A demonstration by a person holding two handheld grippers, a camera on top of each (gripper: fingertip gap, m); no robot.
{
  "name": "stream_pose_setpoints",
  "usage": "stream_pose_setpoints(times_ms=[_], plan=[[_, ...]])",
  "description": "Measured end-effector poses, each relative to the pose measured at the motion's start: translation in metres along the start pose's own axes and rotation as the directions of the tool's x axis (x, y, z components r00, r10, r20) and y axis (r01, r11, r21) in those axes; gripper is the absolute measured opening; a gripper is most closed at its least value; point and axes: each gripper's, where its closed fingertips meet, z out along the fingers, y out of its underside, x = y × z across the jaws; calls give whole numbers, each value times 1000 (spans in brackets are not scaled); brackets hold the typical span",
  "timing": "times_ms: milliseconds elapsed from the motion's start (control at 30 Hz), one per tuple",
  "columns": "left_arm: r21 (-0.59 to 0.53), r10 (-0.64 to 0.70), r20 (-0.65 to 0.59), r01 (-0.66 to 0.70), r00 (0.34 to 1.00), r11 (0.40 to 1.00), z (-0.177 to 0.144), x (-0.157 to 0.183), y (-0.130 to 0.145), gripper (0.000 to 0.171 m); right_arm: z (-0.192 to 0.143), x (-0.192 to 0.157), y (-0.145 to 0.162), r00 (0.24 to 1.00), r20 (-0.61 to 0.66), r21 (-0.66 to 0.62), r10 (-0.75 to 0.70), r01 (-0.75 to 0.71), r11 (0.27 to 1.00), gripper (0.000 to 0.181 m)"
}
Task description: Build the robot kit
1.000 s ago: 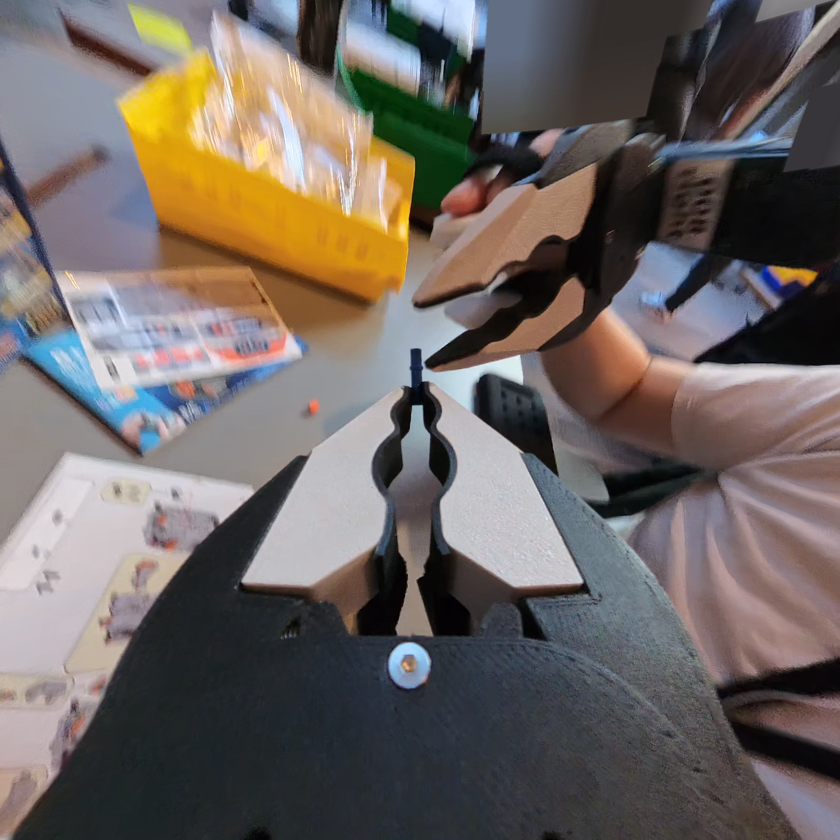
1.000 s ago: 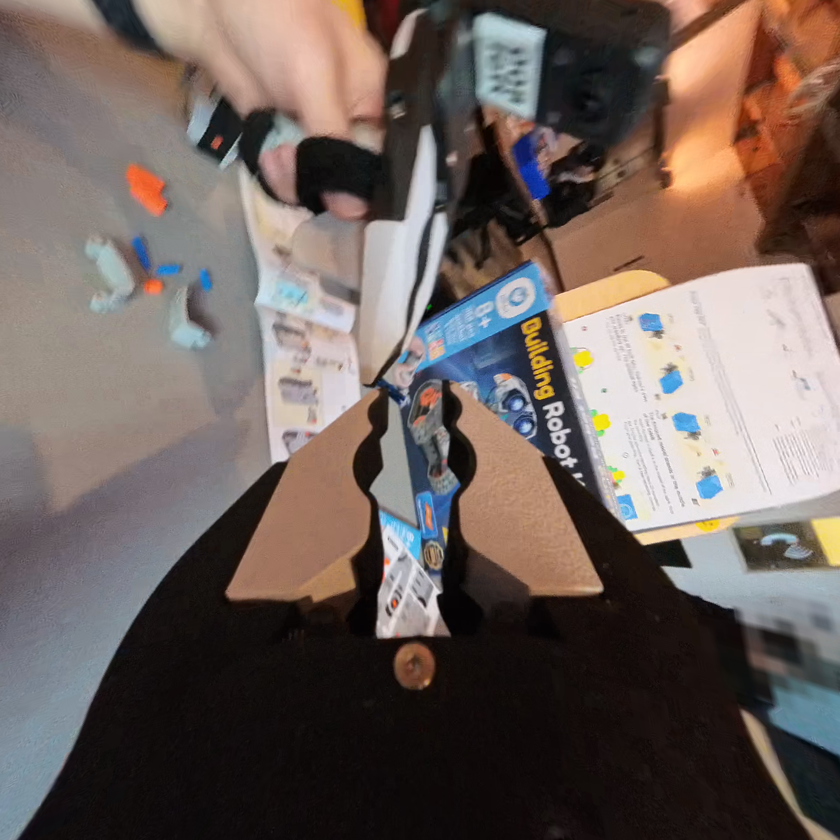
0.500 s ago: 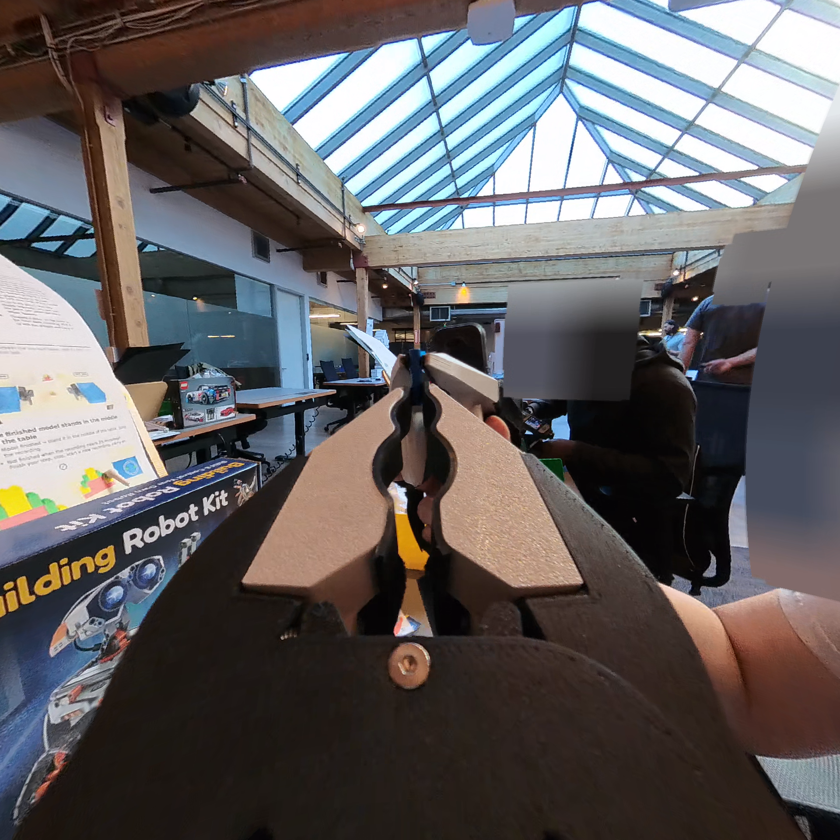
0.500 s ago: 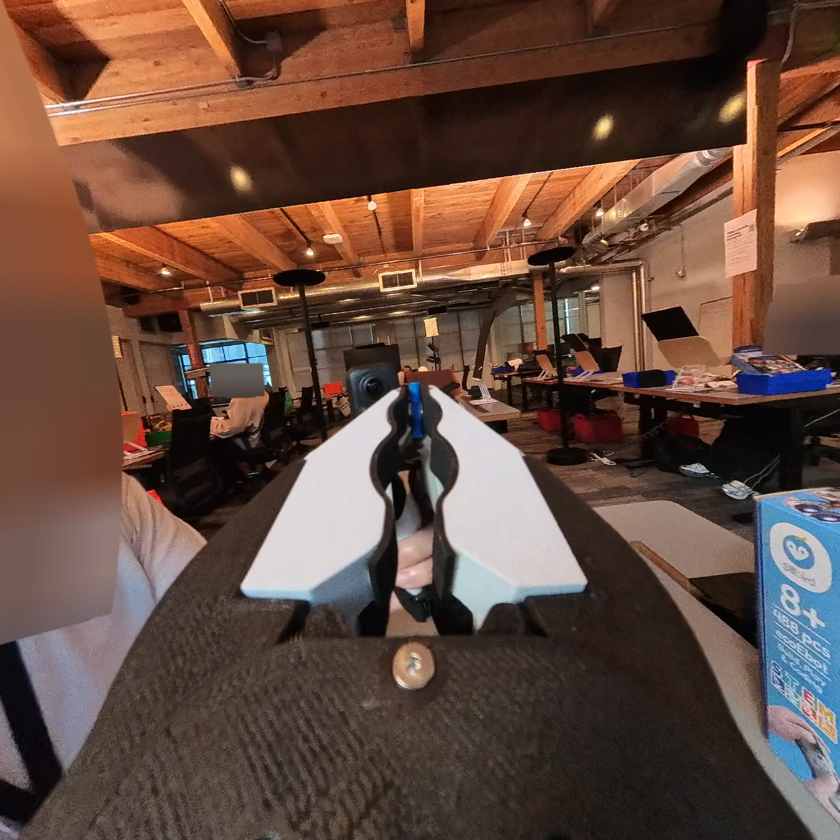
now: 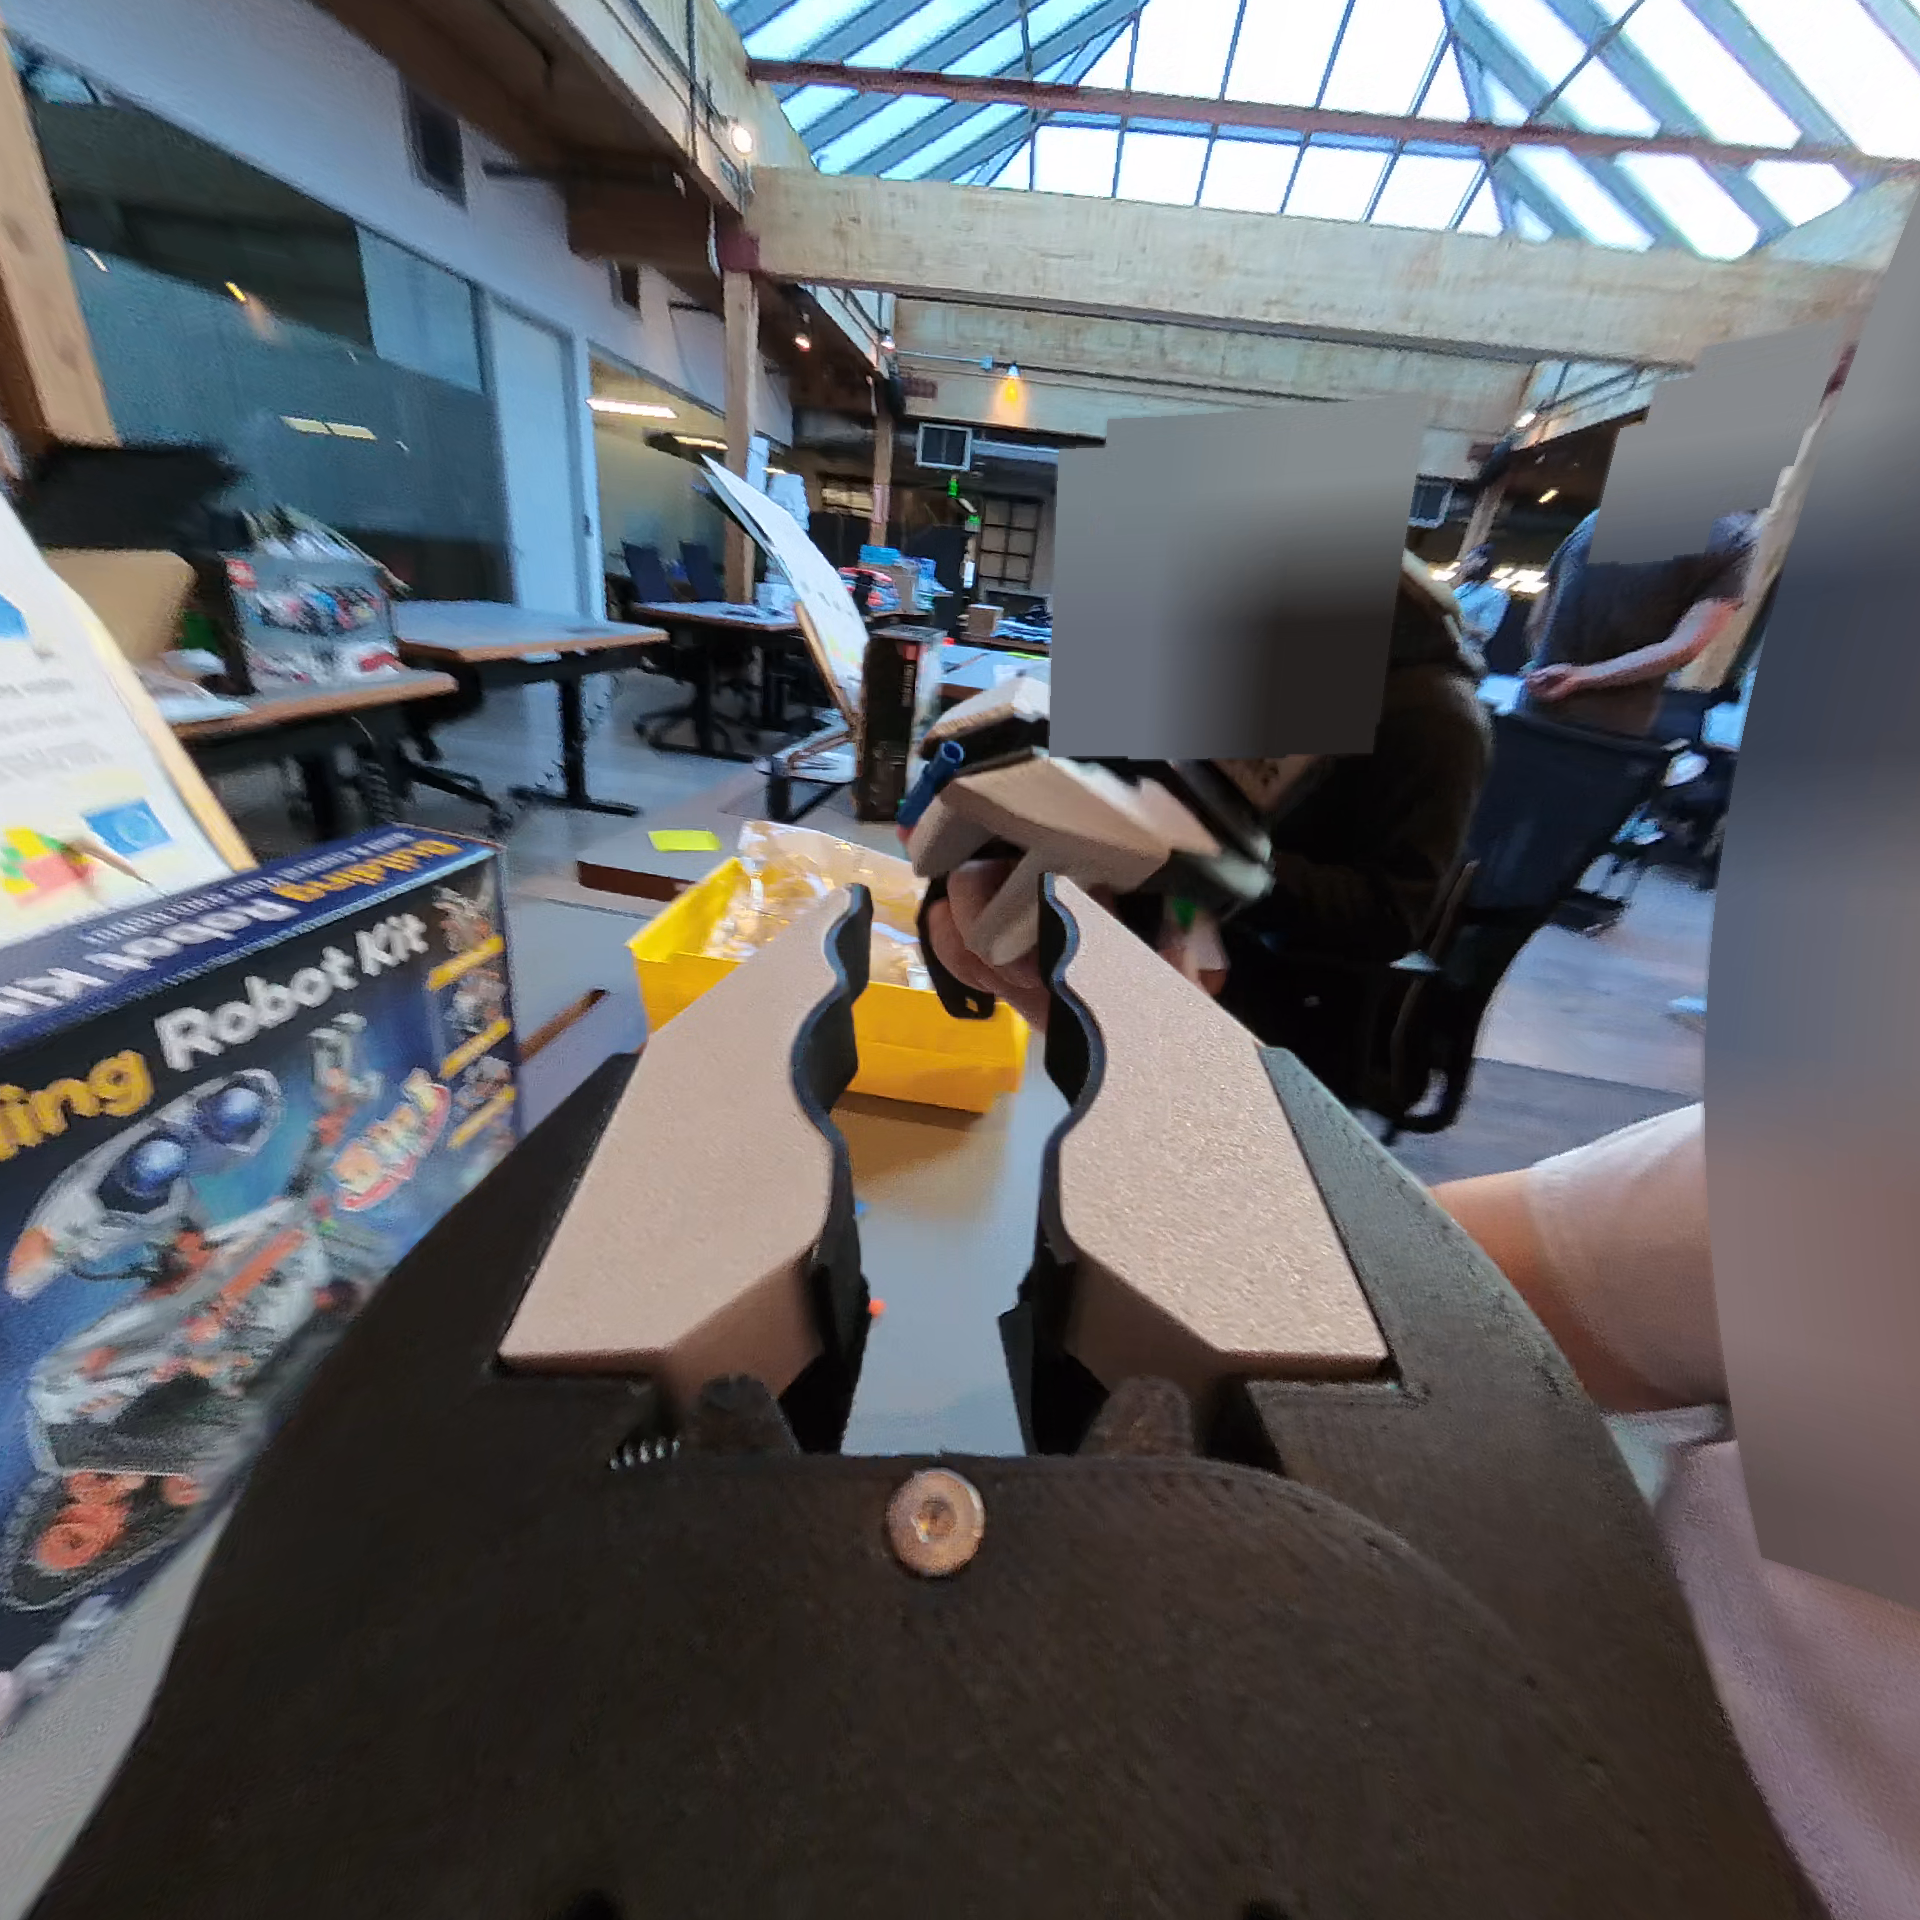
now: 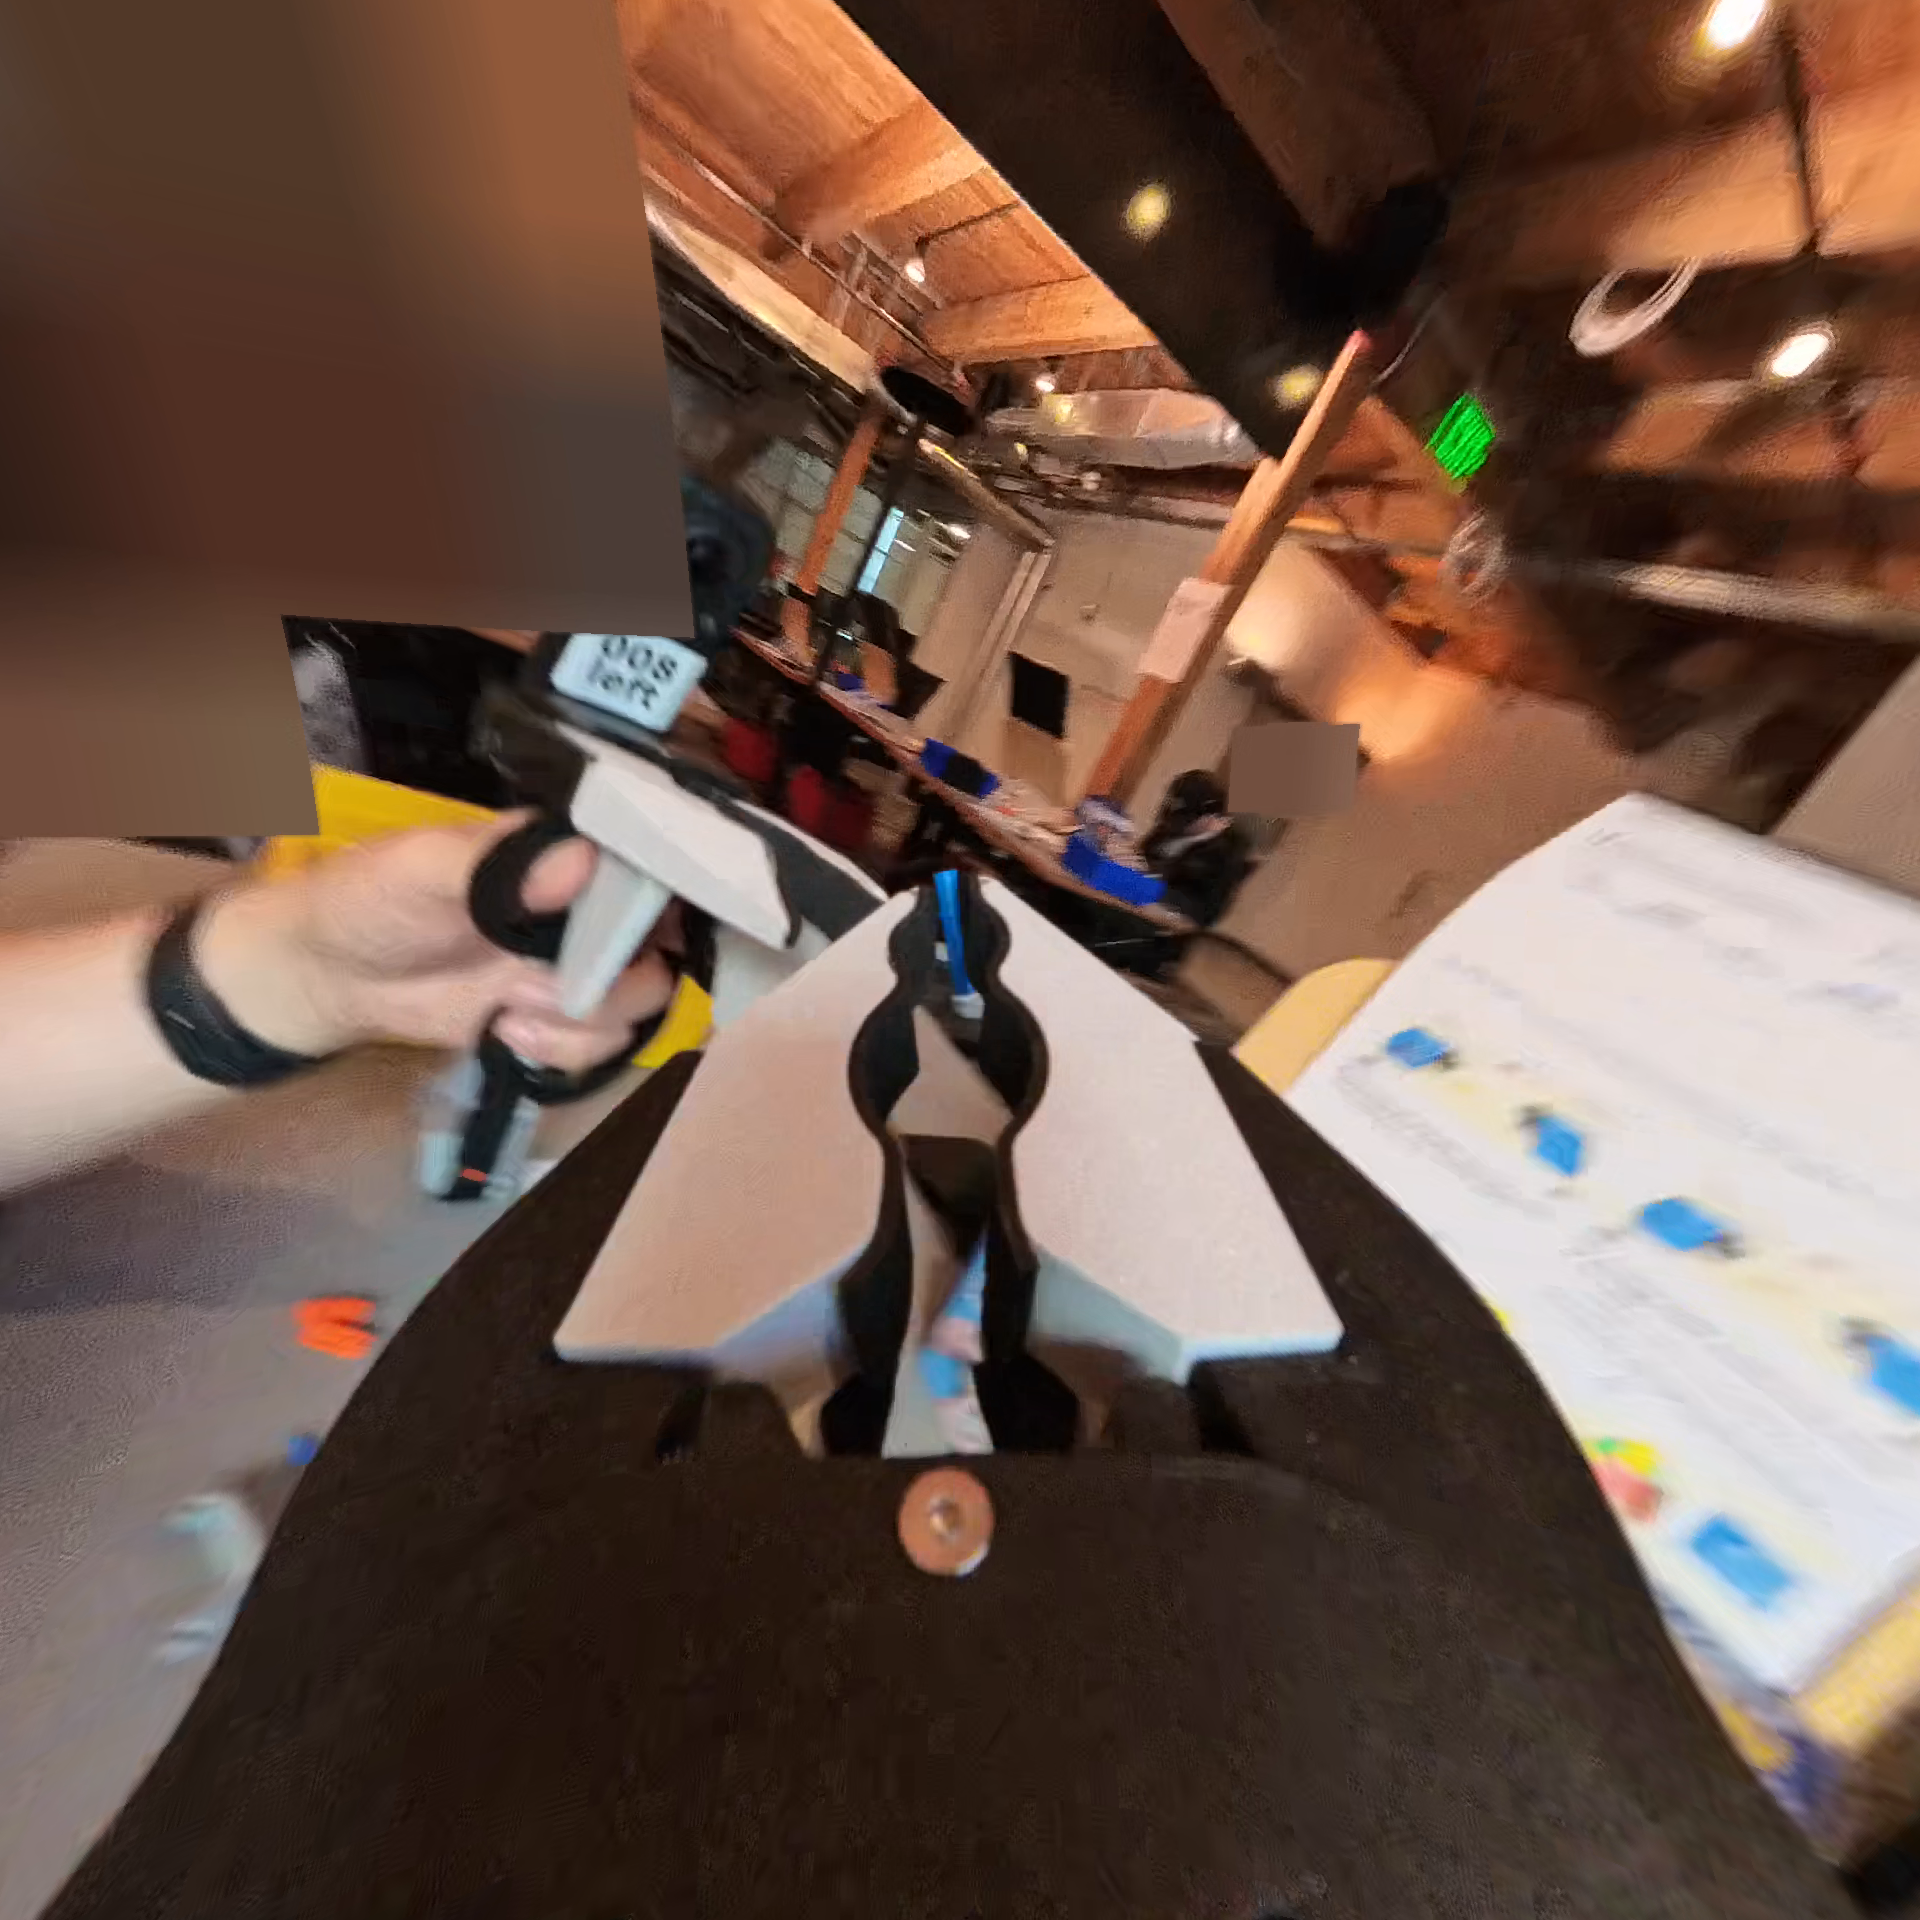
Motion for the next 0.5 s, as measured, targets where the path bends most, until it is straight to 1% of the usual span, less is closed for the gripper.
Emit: stream_pose_setpoints(times_ms=[33,67,100,133,167,200,233,300,333,400,467,500], plan=[[13,-45,-28,45,999,999,-2,5,-5,31,-1,-2,-2,981,-58,-28,-185,184,983,2],[37,-81,-52,82,995,996,-4,9,-11,31,0,-10,-3,928,-66,-64,-366,362,930,3],[54,-108,-58,111,992,992,-6,12,-15,31,2,-19,0,858,-58,-108,-511,503,857,3],[55,-115,-60,118,992,991,-6,14,-17,29,5,-22,2,793,-70,-156,-605,591,792,3],[38,-105,-49,107,993,994,-6,15,-15,27,9,-25,5,757,-66,-187,-650,631,753,3],[26,-81,-6,81,997,996,-6,11,-14,24,11,-26,7,748,-67,-203,-660,637,743,3],[12,-48,35,48,998,999,-8,7,-13,16,12,-27,6,746,-74,-198,-662,640,743,3],[-11,-4,87,5,996,1000,-10,2,-12,8,14,-28,4,753,-87,-176,-652,633,754,3],[-20,7,108,-5,994,1000,-12,-1,-12,8,14,-28,6,760,-79,-183,-646,625,759,3],[-25,38,103,-36,994,999,-12,1,-12,11,14,-27,4,751,-96,-188,-653,631,753,3],[-54,36,96,-30,995,998,-10,3,-8,15,16,-28,8,755,-76,-219,-651,624,750,4],[-60,35,96,-29,995,998,-10,2,-7,15,16,-28,7,748,-85,-219,-658,630,745,3]])
